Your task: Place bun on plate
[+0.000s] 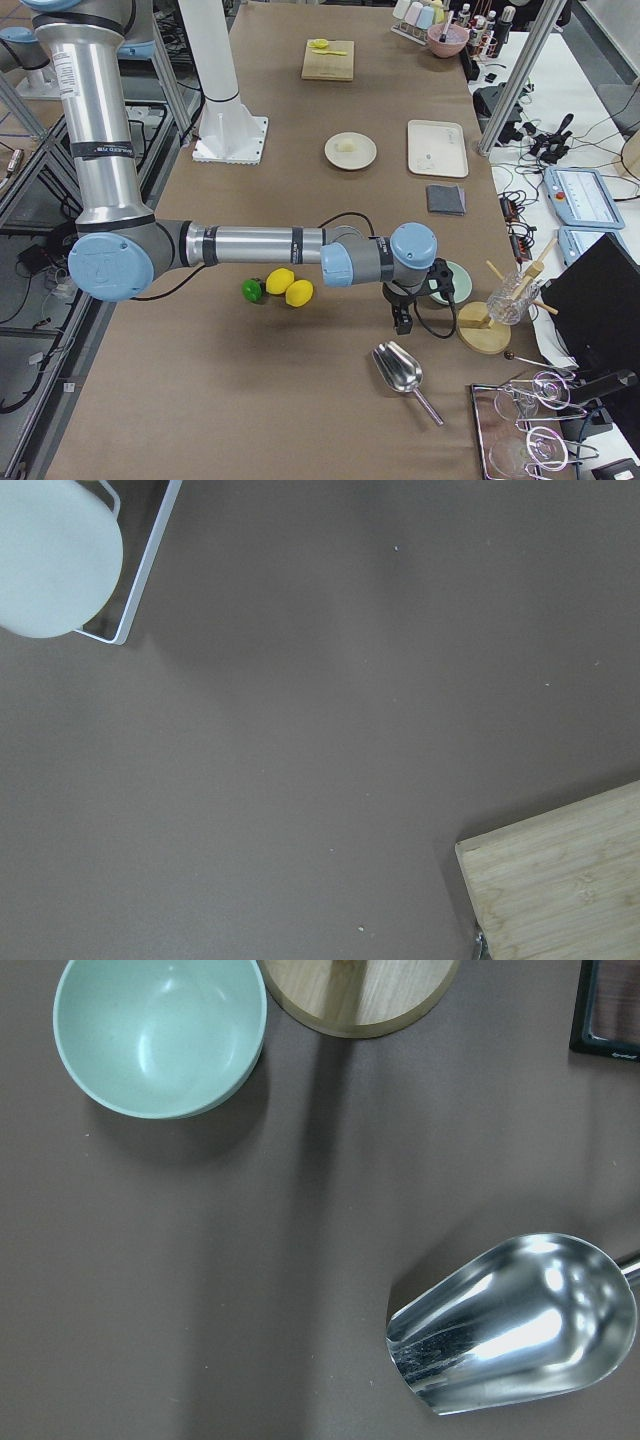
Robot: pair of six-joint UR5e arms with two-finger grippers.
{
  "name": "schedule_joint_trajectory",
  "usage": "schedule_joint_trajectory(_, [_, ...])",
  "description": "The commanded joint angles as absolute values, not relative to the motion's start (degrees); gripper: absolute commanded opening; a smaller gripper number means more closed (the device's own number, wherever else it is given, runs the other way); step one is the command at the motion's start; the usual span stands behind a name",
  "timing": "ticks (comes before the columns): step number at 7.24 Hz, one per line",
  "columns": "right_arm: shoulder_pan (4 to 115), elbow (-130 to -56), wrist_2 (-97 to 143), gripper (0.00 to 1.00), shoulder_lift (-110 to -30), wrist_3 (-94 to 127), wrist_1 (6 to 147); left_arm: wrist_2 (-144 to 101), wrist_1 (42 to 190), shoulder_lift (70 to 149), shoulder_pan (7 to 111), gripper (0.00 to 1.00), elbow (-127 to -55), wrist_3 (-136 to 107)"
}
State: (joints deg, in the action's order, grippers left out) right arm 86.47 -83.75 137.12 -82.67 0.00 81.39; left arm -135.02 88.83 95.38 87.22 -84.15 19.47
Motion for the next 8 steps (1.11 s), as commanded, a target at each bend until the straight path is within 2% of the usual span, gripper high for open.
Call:
schedule_joint_trajectory(1, [86.75,-84.28,137.72,1.0,-83.23,0.0,81.3,-135.0,88.77,94.93,87.1,0.98,-86.48,19.69])
schedule_joint_trajectory(8, [87.36,-85.77,137.72,1.0,-84.02,0.0,81.39,-135.35,87.89,93.25,90.44,0.98,-86.49,19.86])
